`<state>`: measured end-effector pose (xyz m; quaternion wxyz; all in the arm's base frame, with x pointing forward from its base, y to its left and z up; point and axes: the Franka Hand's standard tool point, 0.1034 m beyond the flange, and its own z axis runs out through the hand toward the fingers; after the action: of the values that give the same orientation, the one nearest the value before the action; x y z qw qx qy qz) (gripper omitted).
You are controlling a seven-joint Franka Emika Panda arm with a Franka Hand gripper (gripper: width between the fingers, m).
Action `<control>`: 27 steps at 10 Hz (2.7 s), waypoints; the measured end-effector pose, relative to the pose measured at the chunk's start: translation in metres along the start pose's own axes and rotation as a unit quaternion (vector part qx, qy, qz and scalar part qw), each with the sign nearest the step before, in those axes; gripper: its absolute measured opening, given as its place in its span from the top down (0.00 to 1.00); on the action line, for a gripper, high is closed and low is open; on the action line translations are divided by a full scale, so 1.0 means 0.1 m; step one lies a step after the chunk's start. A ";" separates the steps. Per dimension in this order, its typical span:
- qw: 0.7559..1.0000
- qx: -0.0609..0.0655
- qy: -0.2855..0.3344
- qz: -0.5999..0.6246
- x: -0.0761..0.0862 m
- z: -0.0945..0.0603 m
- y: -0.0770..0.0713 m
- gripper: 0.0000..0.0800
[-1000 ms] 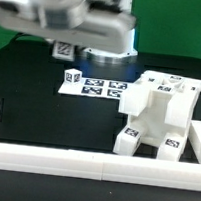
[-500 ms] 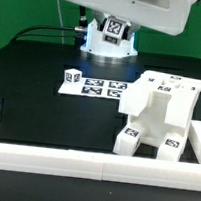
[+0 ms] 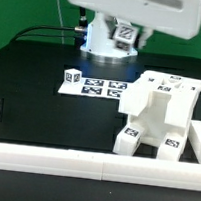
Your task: Assemble chair
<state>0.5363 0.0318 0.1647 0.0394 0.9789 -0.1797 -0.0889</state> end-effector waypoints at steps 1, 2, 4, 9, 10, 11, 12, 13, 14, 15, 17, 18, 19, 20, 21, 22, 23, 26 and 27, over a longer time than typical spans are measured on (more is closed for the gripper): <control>1.000 0.005 0.008 -0.004 0.01 -0.11 -0.02 0.65; 1.000 0.002 0.010 -0.003 0.07 -0.20 0.01 0.65; 1.000 -0.018 0.003 -0.012 0.11 -0.25 0.02 0.65; 0.996 0.070 0.063 -0.007 0.07 0.15 0.00 0.65; 0.994 0.083 0.068 -0.005 0.06 0.25 -0.02 0.65; 0.993 0.088 0.082 -0.003 0.06 0.29 -0.09 0.65; 0.993 0.088 0.081 0.012 0.02 0.28 -0.18 0.65; 0.993 0.088 0.081 0.006 0.02 0.28 -0.16 0.65; 0.993 0.088 0.081 0.006 0.03 0.28 -0.16 0.65; 0.993 0.088 0.081 0.006 0.02 0.28 -0.16 0.65; 0.989 0.093 0.118 0.007 0.02 0.32 -0.33 0.65; 0.984 0.103 0.147 0.010 -0.04 0.31 -0.52 0.65; 0.978 0.115 0.173 0.008 -0.08 0.25 -0.72 0.65; 0.972 0.123 0.199 0.000 -0.06 0.20 -0.86 0.65; 0.969 0.125 0.214 -0.005 -0.03 0.21 -0.90 0.65; 0.970 0.123 0.209 -0.003 -0.03 0.23 -0.87 0.65; 0.970 0.123 0.209 -0.003 -0.03 0.23 -0.87 0.65; 0.968 0.121 0.221 -0.007 0.01 0.27 -0.88 0.65; 0.965 0.120 0.231 -0.014 0.03 0.28 -0.89 0.65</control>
Offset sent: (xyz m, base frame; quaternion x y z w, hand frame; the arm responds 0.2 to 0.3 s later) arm 0.0000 0.0000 0.0000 0.0000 0.0000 0.0000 1.0000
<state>0.5646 0.1118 0.1266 -0.0394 0.9728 -0.1613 0.1618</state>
